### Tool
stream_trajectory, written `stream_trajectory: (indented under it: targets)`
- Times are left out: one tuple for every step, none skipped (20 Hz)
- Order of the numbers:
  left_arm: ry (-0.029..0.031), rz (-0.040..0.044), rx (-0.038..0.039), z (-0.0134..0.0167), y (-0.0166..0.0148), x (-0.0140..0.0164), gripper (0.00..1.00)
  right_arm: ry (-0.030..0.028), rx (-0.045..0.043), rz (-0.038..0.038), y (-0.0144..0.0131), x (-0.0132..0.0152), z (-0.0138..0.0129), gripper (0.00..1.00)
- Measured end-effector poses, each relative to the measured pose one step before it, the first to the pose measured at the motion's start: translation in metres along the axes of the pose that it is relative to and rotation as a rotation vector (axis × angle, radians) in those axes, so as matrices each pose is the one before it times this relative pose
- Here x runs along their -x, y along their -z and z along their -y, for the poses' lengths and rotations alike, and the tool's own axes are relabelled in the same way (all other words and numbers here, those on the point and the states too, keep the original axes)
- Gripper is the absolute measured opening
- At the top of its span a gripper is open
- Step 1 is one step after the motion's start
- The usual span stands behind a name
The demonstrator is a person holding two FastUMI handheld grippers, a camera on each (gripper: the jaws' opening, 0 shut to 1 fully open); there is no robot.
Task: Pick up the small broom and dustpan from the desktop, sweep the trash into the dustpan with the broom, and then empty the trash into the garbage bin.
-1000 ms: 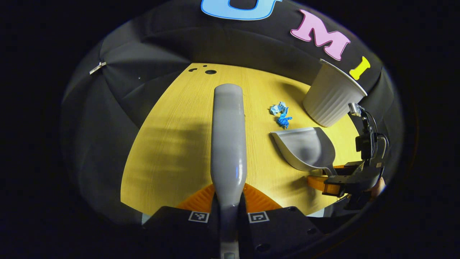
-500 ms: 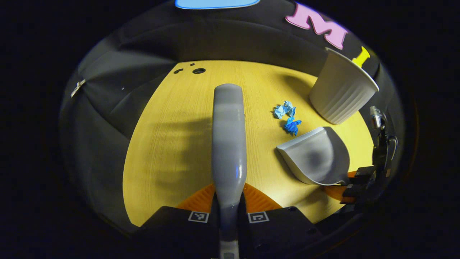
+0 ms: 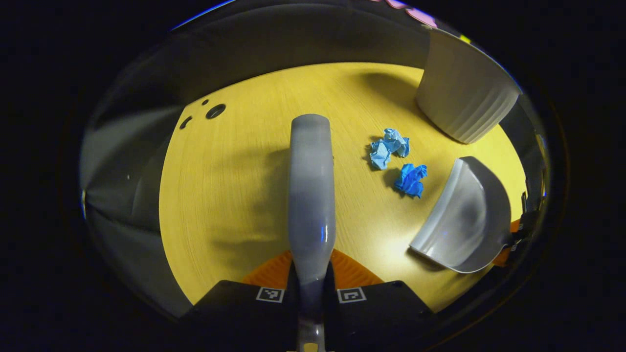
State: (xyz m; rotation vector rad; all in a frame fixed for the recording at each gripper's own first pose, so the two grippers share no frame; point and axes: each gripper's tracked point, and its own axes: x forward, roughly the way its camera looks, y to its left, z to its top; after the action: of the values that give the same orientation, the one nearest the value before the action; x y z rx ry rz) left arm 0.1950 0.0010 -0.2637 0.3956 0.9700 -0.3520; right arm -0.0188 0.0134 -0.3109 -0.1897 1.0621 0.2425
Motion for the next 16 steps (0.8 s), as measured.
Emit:
stream_trajectory:
  targets:
    - [-0.00760, -0.00510, -0.05161, -0.00051, -0.00894, -0.00659, 0.25, 0.00083, 0.00647, 0.00031, -0.00027, 0.00202, 0.00423, 0.35]
    - [-0.00323, -0.00513, -0.04198, -0.00081, -0.00682, -0.00399, 0.25, -0.00249, 0.00119, -0.00349, 0.00050, 0.00063, 0.00275, 0.35]
    - [-0.00450, -0.00272, -0.04045, 0.00101, -0.00840, -0.00417, 0.25, -0.00460, 0.00000, -0.00278, -0.00004, -0.00025, 0.00239, 0.35]
    - [-0.00348, -0.00007, -0.03845, -0.00166, -0.00827, -0.00304, 0.25, -0.00287, 0.00381, -0.00079, -0.00070, 0.00024, 0.00119, 0.35]
    - [-0.00696, -0.00361, -0.03806, -0.00096, -0.00562, -0.00453, 0.25, -0.00136, 0.00865, -0.00079, 0.00076, -0.00041, 0.00191, 0.35]
    - [-0.00676, -0.00496, -0.03951, -0.00138, -0.00580, -0.00363, 0.25, -0.00157, 0.00918, -0.00007, -0.00073, 0.00007, 0.00078, 0.35]
    - [-0.00460, -0.00369, -0.03823, -0.00210, -0.00497, -0.00310, 0.29, -0.00250, 0.00804, 0.00038, 0.00004, -0.00116, 0.00115, 0.35]
    - [0.00294, -0.00233, -0.03474, 0.00054, -0.00434, -0.00312, 0.25, -0.00218, 0.00564, 0.00104, -0.00091, 0.00000, 0.00093, 0.35]
    - [0.00610, -0.00205, -0.03094, 0.00145, -0.00300, -0.00297, 0.25, -0.00210, 0.00375, 0.00466, -0.00120, 0.00001, 0.00159, 0.35]
    - [0.00991, 0.00185, -0.02759, 0.00236, -0.00462, -0.00136, 0.25, -0.00335, 0.00523, -0.00307, 0.00023, -0.00117, 0.00124, 0.35]
    - [0.01150, 0.00031, -0.02304, 0.00322, -0.00326, -0.00004, 0.25, -0.00132, 0.00612, -0.00005, 0.00072, -0.00036, 0.00168, 0.35]
    - [0.01980, 0.00225, -0.01916, 0.00622, -0.00338, 0.00086, 0.25, -0.00232, 0.00537, -0.00109, -0.00059, -0.00040, 0.00110, 0.35]
    - [0.02474, 0.00381, -0.02043, 0.00750, -0.00274, 0.00069, 0.29, -0.00193, 0.00406, -0.00053, 0.00013, -0.00061, 0.00054, 0.35]
    - [0.03007, 0.00799, -0.02329, 0.00929, -0.00280, 0.00132, 0.25, -0.00173, 0.00504, -0.00044, 0.00006, -0.00022, 0.00140, 0.35]
    - [0.02796, 0.00290, -0.02504, 0.01001, -0.00137, -0.00010, 0.28, -0.00080, 0.00429, 0.00021, -0.00073, 0.00010, -0.00059, 0.35]
    - [0.03001, 0.00776, -0.02500, 0.01173, -0.00141, 0.00155, 0.22, -0.00216, 0.00450, -0.00014, -0.00010, 0.00073, 0.00106, 0.35]
